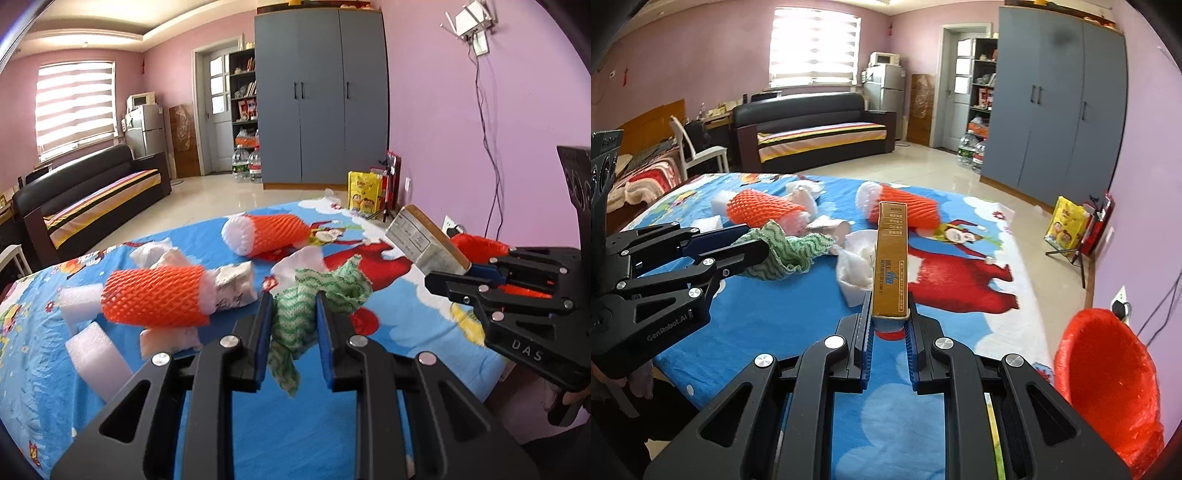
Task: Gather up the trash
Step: 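Carry the cloth and gold box to the red bin and release both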
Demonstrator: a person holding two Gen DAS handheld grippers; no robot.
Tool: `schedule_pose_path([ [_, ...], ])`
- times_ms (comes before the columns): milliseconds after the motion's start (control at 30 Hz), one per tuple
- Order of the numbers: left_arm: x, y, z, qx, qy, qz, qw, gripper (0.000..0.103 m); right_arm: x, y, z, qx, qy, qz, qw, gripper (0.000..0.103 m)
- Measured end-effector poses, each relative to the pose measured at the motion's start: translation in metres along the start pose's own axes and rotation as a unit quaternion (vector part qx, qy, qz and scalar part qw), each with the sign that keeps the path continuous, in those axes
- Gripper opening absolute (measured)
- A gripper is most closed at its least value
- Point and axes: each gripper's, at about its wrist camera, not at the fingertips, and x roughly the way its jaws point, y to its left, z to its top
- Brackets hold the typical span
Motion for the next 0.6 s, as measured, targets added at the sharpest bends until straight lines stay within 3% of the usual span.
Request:
schedule_pose_path([
  [600,0.017,-0.072,0.023,0.033,-0.044,-0.044,0.9975,0.025,-0.04,-0.058,-0.023,0.056,-0.034,-0.089,0.994,0.016],
])
